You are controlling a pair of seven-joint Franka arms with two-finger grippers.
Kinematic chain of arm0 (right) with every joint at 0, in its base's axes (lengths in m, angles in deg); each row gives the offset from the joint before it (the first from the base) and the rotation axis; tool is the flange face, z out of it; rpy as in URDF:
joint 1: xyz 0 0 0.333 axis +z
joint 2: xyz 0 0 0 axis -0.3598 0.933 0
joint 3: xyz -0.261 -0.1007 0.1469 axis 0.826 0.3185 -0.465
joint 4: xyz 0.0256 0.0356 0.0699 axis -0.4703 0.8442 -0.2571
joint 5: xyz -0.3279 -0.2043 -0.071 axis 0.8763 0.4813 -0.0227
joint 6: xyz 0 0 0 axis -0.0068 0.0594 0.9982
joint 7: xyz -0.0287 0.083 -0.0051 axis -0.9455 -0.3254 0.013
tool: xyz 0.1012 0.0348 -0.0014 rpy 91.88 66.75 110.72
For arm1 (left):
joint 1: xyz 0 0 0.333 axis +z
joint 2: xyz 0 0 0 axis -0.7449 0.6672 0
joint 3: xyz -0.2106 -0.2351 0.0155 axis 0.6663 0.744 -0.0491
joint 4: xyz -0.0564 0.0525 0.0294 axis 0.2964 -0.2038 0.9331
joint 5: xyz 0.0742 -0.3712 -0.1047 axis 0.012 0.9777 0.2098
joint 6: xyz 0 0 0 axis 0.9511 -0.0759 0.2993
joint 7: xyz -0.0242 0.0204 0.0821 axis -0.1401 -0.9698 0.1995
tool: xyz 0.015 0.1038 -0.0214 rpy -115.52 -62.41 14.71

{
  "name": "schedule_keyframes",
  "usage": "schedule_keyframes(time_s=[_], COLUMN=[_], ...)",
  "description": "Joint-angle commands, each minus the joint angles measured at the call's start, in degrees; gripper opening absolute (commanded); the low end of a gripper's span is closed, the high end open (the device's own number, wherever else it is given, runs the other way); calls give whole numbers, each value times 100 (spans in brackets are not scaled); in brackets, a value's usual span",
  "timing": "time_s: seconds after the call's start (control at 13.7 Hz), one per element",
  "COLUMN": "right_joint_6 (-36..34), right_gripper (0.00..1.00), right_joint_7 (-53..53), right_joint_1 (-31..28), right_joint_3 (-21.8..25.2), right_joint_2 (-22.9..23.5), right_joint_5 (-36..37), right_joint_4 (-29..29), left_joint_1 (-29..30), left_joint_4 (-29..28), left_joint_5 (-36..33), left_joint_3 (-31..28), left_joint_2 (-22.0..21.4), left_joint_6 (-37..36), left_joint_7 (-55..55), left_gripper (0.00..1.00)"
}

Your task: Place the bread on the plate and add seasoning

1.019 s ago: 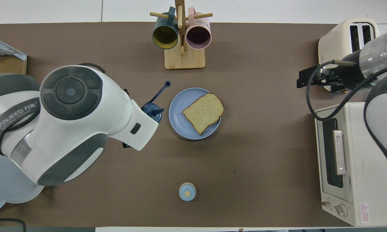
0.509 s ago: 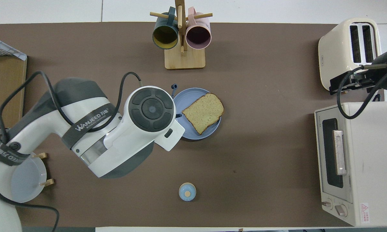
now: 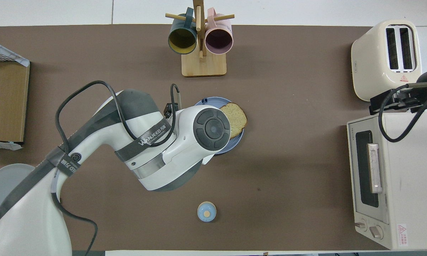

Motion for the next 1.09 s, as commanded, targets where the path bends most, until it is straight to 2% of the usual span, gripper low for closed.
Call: schedule_keyframes(time_s=[0.0,0.07,0.22,0.36,0.58,1.02], right_joint_6=[182,191,165,59,112,77], right_gripper=[100,100,100,100,100,100], right_joint_7=[142,142,142,142,125,89], right_joint_1=[-173,-182,-252,-243,-269,-261], right_joint_3=[-158,-158,-158,-114,-114,-79], right_joint_2=[-54,-54,-54,-124,-151,-107], right_joint_5=[119,119,84,75,75,75], right_joint_4=[134,124,124,220,256,282], left_joint_1=[-1429,-1729,-1969,-2048,-2075,-2189], left_joint_4=[668,740,749,758,749,714], left_joint_5=[-224,-215,-302,-889,-1619,-2262], left_joint_3=[-1402,-1782,-2058,-2067,-2085,-2085], left_joint_2=[465,484,536,755,756,765], left_joint_6=[-241,-259,-268,-425,-653,-979], left_joint_7=[125,116,125,221,335,758], left_gripper=[0,0,0,0,0,0])
